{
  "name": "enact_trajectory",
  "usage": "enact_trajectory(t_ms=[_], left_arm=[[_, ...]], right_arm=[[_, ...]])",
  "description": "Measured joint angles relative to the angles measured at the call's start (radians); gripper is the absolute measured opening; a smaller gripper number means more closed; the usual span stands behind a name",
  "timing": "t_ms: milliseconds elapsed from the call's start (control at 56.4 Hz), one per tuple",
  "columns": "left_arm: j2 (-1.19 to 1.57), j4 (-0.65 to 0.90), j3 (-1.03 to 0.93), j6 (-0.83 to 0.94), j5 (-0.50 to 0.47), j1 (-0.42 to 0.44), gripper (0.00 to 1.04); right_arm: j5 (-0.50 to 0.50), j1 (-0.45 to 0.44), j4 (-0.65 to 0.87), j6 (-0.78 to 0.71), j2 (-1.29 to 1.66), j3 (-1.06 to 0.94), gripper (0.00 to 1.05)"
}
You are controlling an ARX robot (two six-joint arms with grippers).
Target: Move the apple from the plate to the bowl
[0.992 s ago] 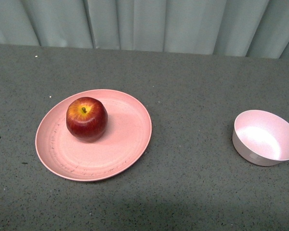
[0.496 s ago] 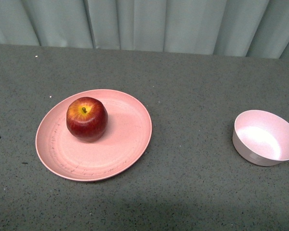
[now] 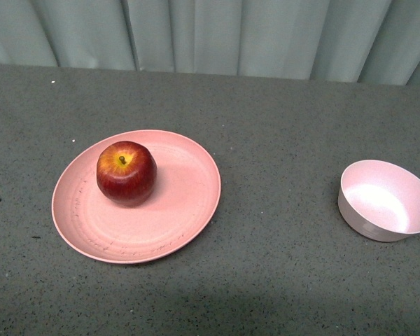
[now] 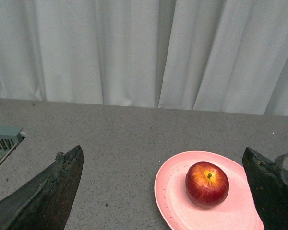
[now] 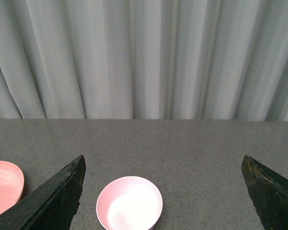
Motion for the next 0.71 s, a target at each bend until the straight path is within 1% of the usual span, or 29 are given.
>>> enact_trajectory(t_ms=[71,89,106,142,159,195,248,266,319,372,443,549,709], left_arm=[[0.000,0.000,0.000,0.000,0.000,0.000,0.98],[0.000,0.000,0.000,0.000,0.000,0.000,0.98],[0.000,0.000,0.000,0.000,0.000,0.000,0.98],[0.000,0.000,0.000,0.000,-0.001,0.000,0.98],[0.000,0.000,0.000,0.000,0.000,0.000,0.98],[0.000,0.000,0.000,0.000,0.000,0.000,0.98],[0.000,0.000,0.000,0.000,0.000,0.000,0.98],[0.000,0.000,0.000,0.000,0.000,0.000,0.98],[0.000,0.000,0.000,0.000,0.000,0.000,0.98],[0.000,0.000,0.000,0.000,0.000,0.000,0.98],[0.000,0.000,0.000,0.000,0.000,0.000,0.98],[0.000,0.000,0.000,0.000,0.000,0.000,0.98],[0.000,0.000,0.000,0.000,0.000,0.000,0.98]], right_arm=[[0.000,0.000,0.000,0.000,0.000,0.000,0.95],[0.018,0.006,-0.003,-0.010,0.003,0.000,0.95],[0.087,0.024,-0.009,-0.035,0.018,0.004,0.95],[0.171,0.043,0.012,-0.072,0.084,0.013,0.95],[0.171,0.041,0.046,-0.092,0.142,0.018,0.95],[0.123,0.026,0.117,-0.103,0.263,0.035,0.95],[0.083,0.018,0.179,-0.121,0.374,0.056,0.95],[0.054,0.013,0.206,-0.130,0.431,0.070,0.95],[-0.019,0.008,0.302,-0.148,0.648,0.127,0.95],[-0.066,0.010,0.355,-0.167,0.853,0.196,0.95],[-0.103,0.023,0.359,-0.183,1.106,0.292,0.95],[-0.135,0.053,0.361,-0.188,1.329,0.396,0.95],[-0.151,0.103,0.281,-0.200,1.511,0.509,0.95]])
